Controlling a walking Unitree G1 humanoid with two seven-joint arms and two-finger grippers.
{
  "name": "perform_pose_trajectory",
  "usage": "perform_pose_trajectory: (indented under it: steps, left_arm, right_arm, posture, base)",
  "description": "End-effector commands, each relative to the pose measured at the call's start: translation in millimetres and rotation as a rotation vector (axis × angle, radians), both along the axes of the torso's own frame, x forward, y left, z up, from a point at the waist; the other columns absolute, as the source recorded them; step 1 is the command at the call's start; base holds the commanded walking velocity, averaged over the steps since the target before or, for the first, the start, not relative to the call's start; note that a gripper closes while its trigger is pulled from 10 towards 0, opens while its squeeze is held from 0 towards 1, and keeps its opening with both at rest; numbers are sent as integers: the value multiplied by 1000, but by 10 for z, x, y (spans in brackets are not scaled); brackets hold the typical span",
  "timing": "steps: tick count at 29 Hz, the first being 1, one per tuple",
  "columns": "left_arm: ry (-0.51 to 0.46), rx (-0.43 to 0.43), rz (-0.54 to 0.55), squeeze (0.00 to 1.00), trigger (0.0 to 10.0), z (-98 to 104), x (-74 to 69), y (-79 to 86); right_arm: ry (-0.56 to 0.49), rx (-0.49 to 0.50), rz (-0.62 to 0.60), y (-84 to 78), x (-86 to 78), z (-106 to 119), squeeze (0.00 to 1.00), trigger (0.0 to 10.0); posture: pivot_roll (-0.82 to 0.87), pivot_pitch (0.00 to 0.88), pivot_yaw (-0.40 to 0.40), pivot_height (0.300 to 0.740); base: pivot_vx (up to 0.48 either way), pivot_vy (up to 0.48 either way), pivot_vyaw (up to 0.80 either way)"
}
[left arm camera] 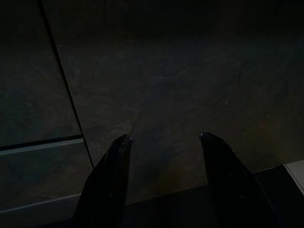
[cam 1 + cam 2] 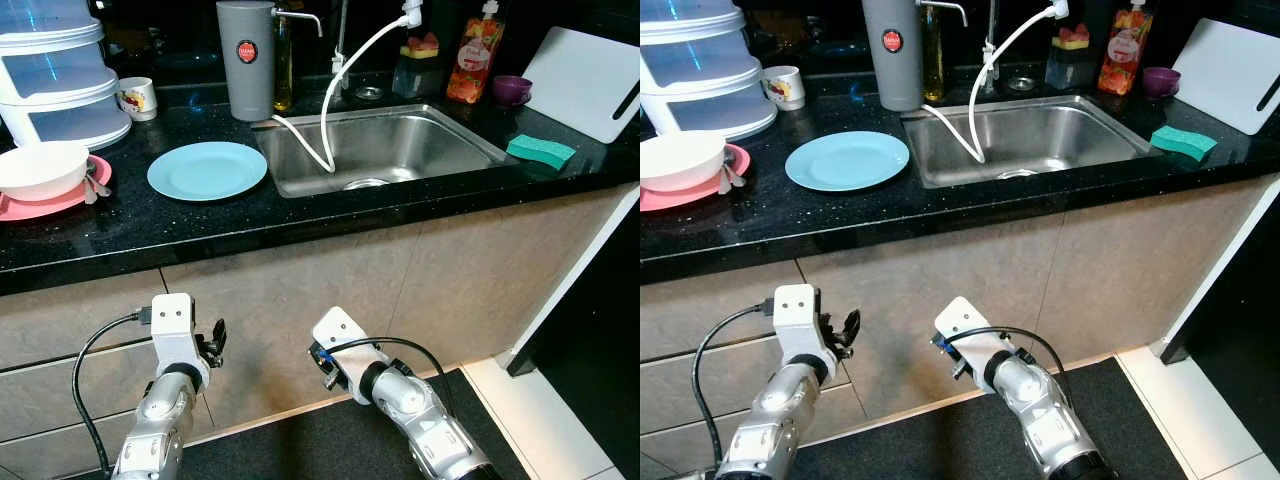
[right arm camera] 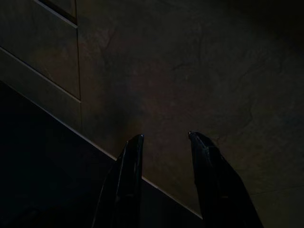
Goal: Kitchen organization
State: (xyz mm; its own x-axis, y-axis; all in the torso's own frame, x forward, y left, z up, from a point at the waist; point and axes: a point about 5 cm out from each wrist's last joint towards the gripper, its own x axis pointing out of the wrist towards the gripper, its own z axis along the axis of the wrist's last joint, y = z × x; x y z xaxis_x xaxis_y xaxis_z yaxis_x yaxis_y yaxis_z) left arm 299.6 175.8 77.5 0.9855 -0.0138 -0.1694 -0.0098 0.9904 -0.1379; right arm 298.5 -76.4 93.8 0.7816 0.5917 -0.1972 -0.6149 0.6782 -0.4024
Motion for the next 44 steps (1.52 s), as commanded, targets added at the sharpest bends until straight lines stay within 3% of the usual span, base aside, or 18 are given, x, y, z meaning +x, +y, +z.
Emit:
perform_pose_trajectory:
  steps: [1,44]
  left_arm:
    - [7,7,2,0,10000,-26,-9,27]
    - [5,6,1,0,10000,-25,-8,26]
  right_arm:
    - [7,5,-8,-15,3,-17,0,10000]
    - [6,4,-8,-12,6,-19,0,10000]
  posture:
    - [-93,47,34,740]
    - [-102,39,33,740]
  base:
    - [0,0,0]
    - [0,0,0]
